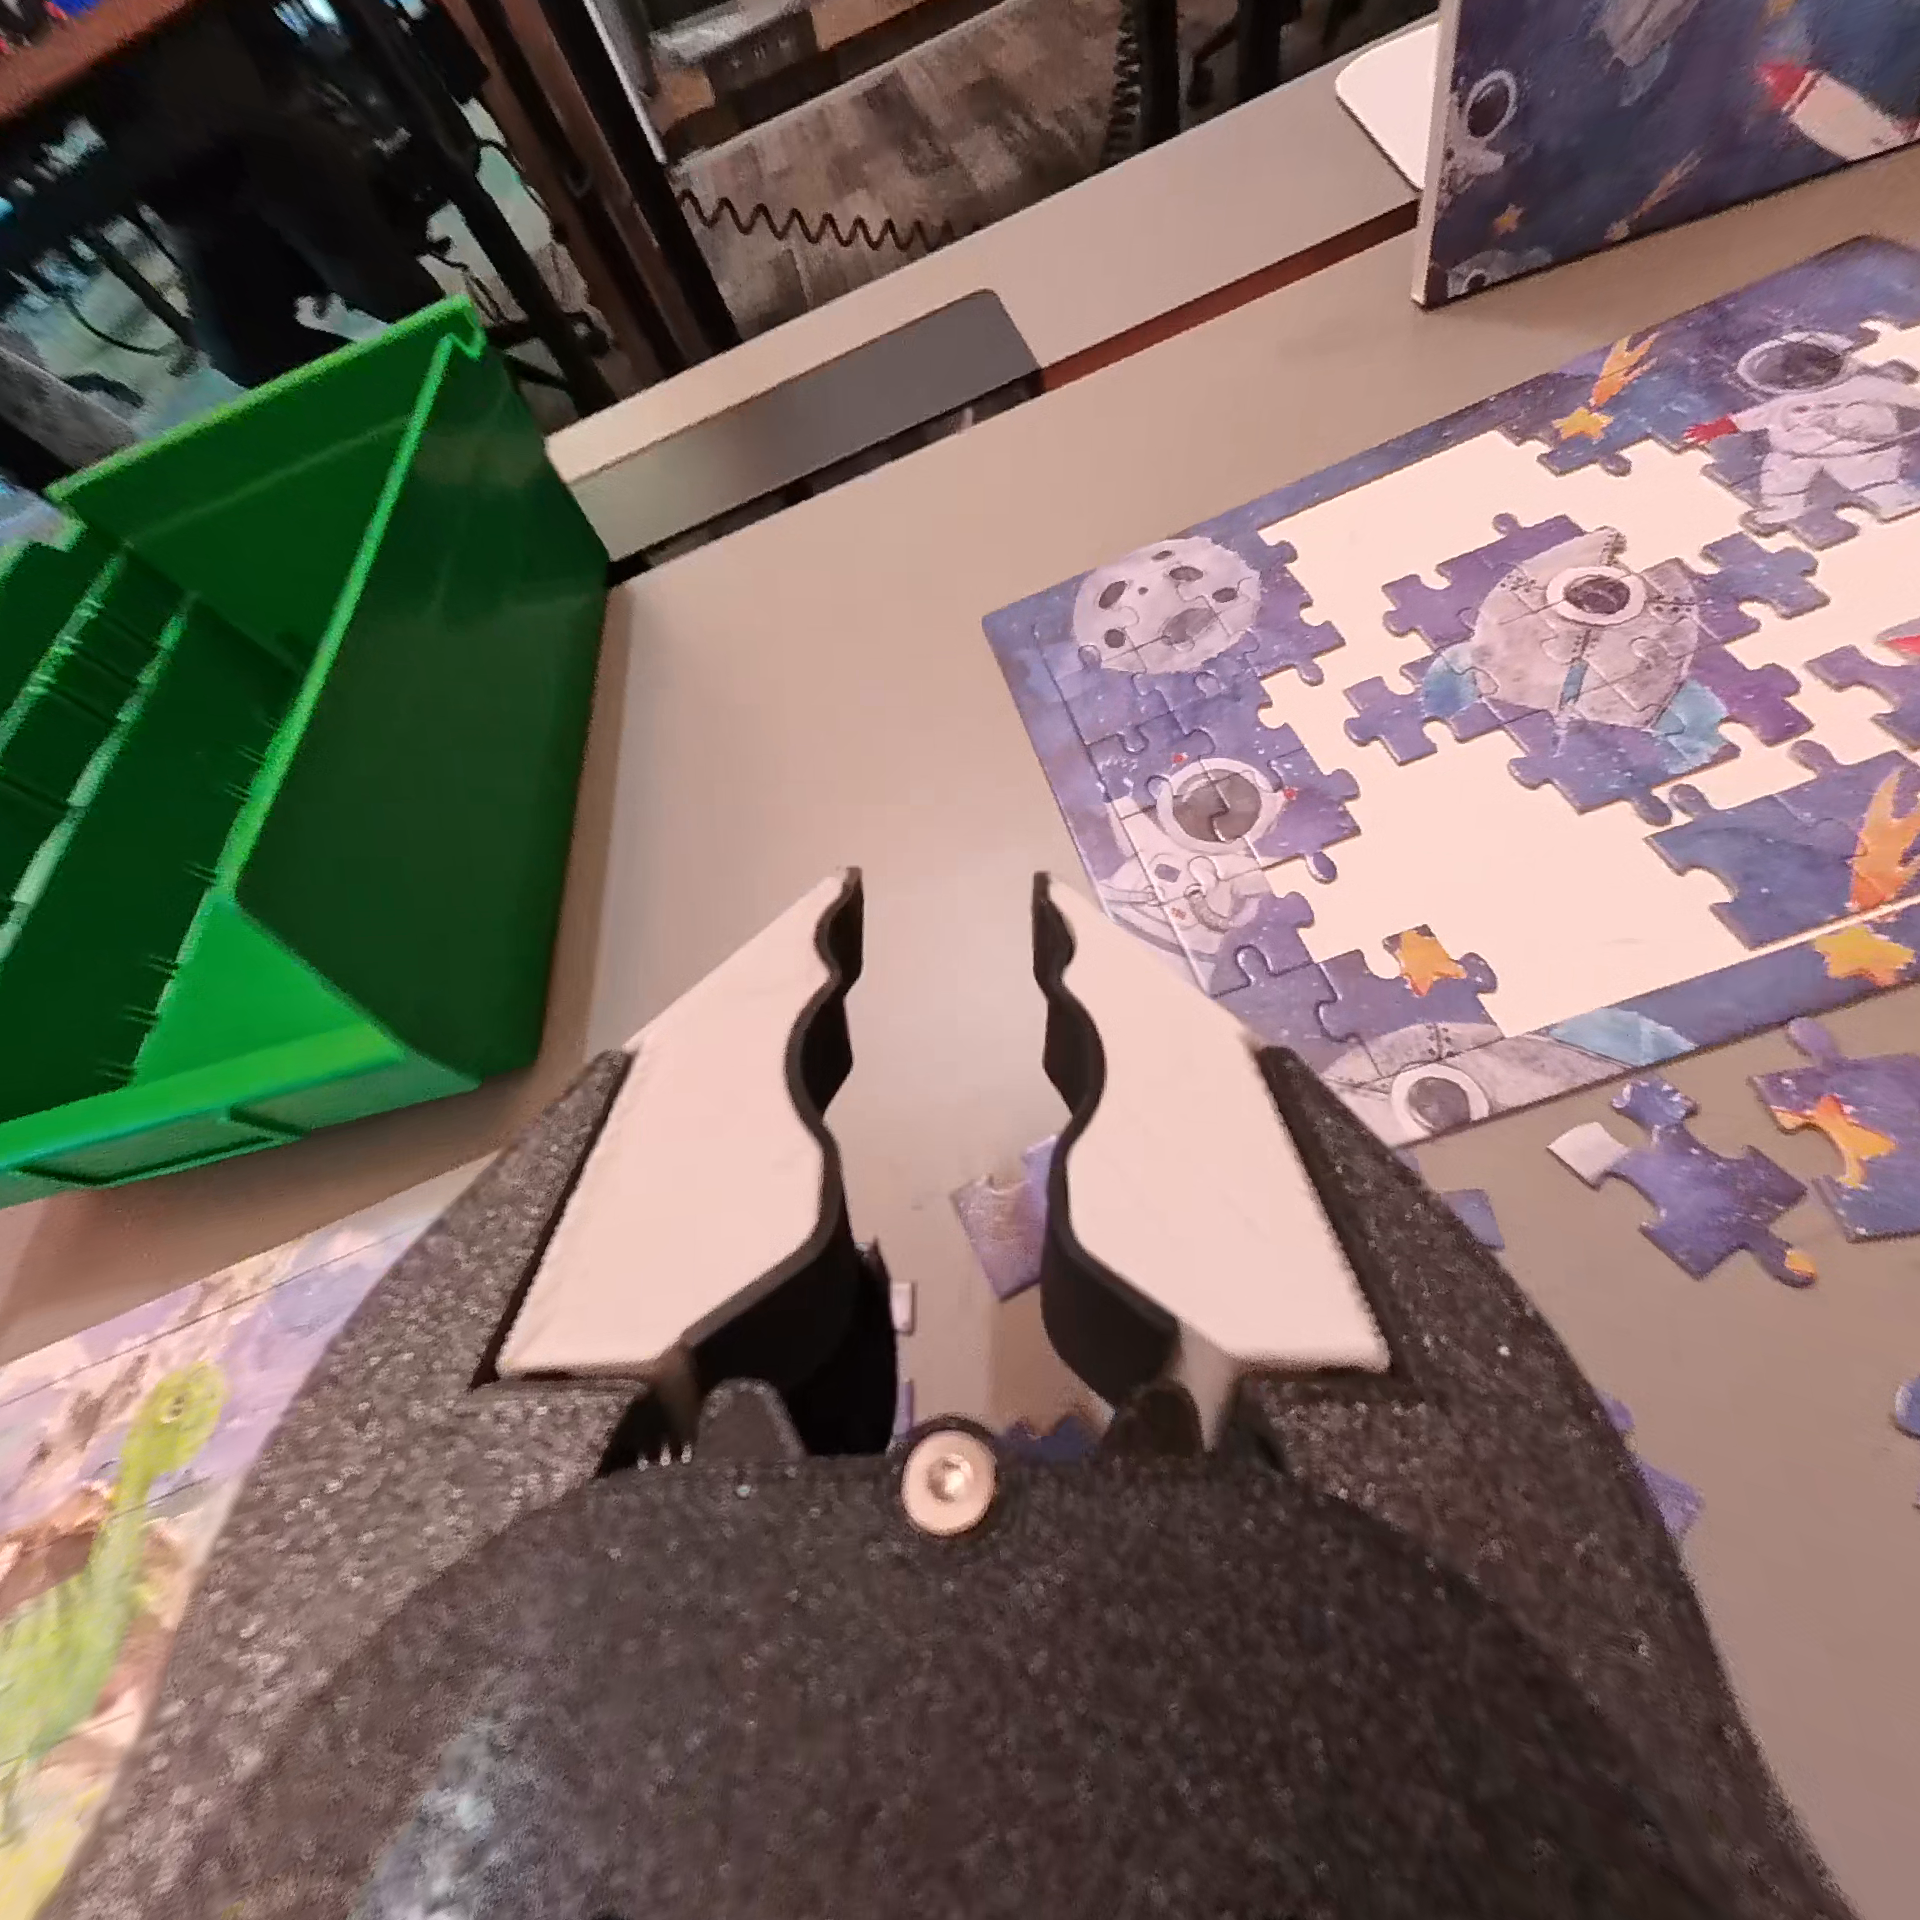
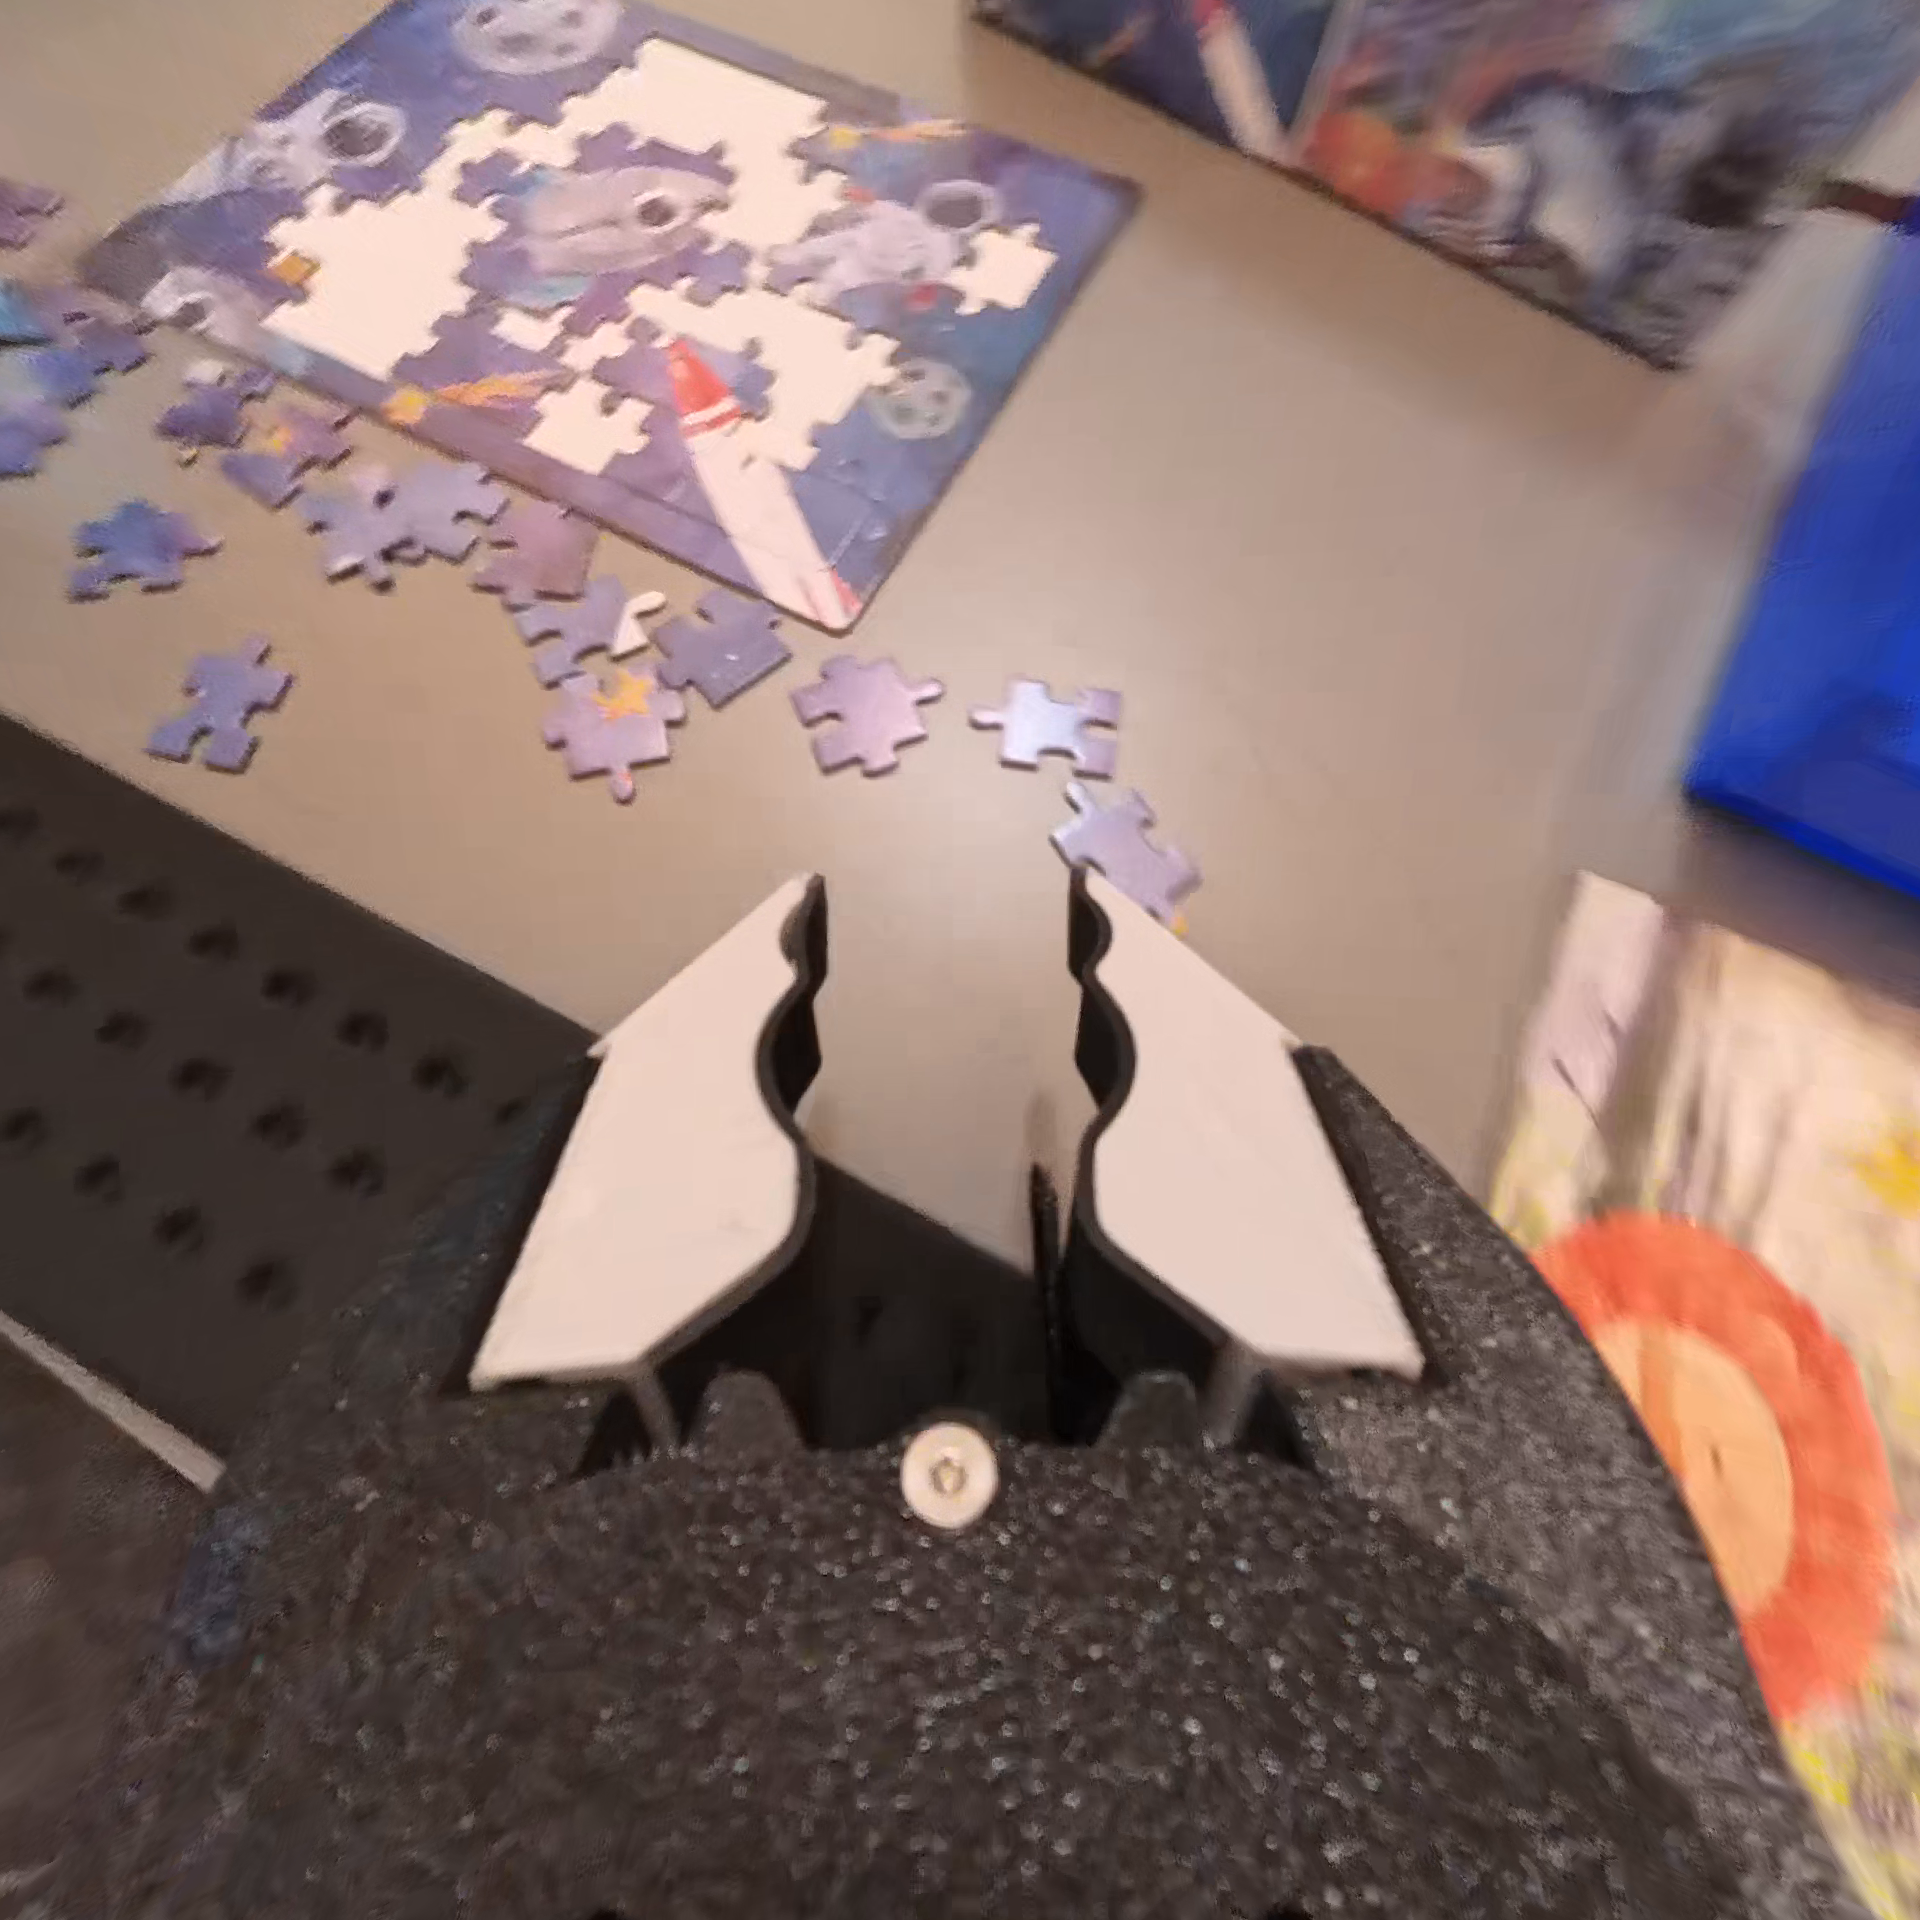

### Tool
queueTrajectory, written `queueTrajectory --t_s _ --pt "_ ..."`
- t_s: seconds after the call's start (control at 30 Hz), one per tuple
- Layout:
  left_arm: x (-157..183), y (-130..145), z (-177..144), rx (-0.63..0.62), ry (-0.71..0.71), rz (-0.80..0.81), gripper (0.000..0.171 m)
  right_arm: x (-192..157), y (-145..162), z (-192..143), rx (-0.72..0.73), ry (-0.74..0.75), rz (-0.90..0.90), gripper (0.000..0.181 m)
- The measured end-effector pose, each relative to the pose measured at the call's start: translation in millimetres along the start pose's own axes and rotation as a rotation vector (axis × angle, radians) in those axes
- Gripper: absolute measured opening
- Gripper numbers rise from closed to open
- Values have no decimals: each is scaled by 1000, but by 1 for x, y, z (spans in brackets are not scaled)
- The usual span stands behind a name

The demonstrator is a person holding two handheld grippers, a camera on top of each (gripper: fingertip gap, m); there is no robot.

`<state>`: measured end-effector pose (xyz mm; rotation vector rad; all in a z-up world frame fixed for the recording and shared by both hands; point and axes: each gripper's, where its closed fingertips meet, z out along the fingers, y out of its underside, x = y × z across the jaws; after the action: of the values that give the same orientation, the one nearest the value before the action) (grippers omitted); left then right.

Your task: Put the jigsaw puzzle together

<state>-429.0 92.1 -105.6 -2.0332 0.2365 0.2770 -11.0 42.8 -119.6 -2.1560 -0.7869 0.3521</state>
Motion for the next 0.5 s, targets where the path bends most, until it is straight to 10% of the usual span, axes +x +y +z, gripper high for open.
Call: queueTrajectory --t_s 0.2,0.5 --pt "-2 3 1 -14 -79 36 32 -37 -35 56 -19 -272 -114 38" --pt "25 6 2 -12 118 -57 33 -41 -48 70 122 -154 -204 33"
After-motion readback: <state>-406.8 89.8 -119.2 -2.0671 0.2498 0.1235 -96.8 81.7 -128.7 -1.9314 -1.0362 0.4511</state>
